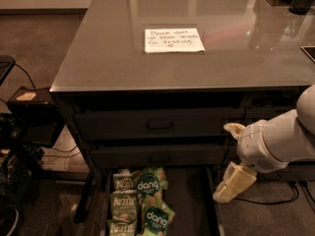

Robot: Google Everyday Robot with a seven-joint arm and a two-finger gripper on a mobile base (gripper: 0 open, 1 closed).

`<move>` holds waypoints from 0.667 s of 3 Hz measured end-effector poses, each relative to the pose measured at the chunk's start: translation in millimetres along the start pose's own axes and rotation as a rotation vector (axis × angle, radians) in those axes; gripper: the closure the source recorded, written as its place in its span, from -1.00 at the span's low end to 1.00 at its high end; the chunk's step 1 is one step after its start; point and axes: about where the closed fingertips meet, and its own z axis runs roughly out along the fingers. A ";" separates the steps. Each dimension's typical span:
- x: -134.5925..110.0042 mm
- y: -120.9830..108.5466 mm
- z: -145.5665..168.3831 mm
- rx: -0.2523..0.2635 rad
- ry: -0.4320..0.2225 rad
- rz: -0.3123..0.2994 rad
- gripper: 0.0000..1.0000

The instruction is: Pick green rice chip bag from bottom drawer and place on counter

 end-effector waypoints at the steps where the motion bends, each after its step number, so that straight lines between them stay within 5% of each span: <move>1: 16.1 -2.8 26.6 0.023 0.031 -0.059 -1.00; 2: 42.2 -9.3 85.3 0.041 0.056 -0.129 -1.00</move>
Offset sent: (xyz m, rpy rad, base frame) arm 0.0443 0.0014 -0.1751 -0.1358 -0.1483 0.1214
